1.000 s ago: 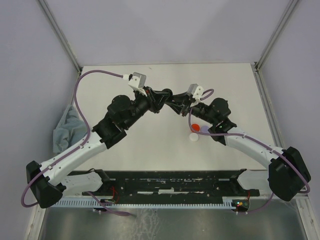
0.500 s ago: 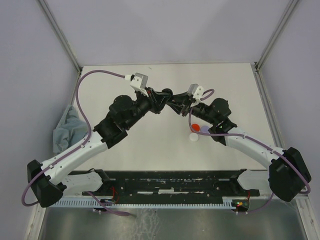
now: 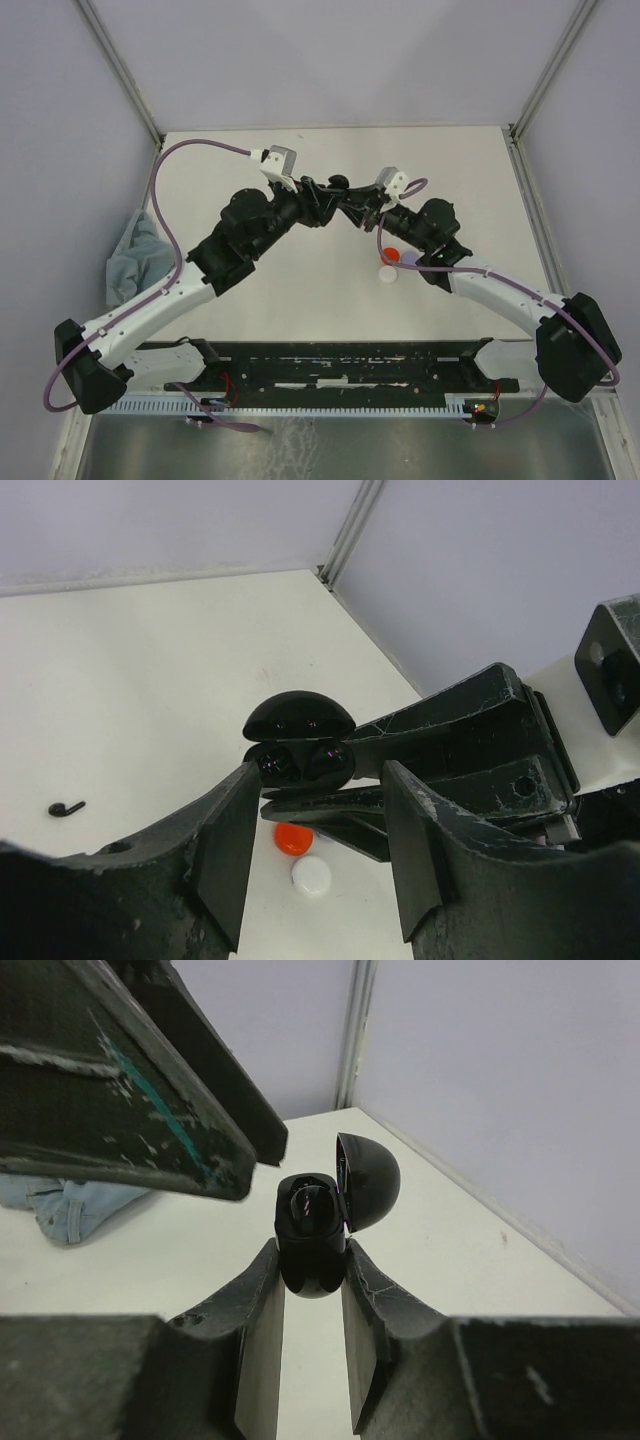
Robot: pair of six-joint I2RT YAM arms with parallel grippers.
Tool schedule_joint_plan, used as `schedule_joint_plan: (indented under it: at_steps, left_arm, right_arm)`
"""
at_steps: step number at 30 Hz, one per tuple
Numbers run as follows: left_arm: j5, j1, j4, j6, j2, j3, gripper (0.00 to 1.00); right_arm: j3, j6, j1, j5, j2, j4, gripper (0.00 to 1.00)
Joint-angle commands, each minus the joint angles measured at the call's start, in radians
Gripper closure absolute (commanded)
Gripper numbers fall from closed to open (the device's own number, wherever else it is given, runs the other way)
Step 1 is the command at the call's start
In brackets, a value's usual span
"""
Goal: Insert the wireless bluetooth earbuds into the charging case
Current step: Place the earbud in the charging case, then move the earbud to the center of the board.
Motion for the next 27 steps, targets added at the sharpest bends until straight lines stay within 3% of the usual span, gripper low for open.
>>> schedule_joint_plan:
  at_steps: [1, 5, 11, 20, 27]
  left_arm:
    - [-0.074, 0.002, -0.057, -0.014, -0.004, 0.063, 0.39]
    - [-0.103, 0.036, -0.136, 0.002, 0.031, 0.086, 0.36]
    - [0.008, 0.177, -0.24, -0.065, 0.154, 0.133, 0.35]
    - [0.038, 0.291, -0.336, -0.051, 0.468, 0.266, 0.35]
    - [-0.016, 0.33, -0.361, -0.012, 0.736, 0.383, 0.34]
  right_arm:
    - [-0.04, 0.012, -0.001, 0.109, 0.007, 0.058, 0.98]
    - [-0.103, -0.01, -0.008, 0.206, -0.005, 0.044, 0.98]
    - [-0.22, -0.024, -0.015, 0.354, -0.073, 0.02, 0.98]
    - [-0.316, -0.037, -0.025, 0.426, -0.209, -0.057, 0.98]
    - [-0.354, -0.036, -0.033, 0.43, -0.29, -0.094, 0.98]
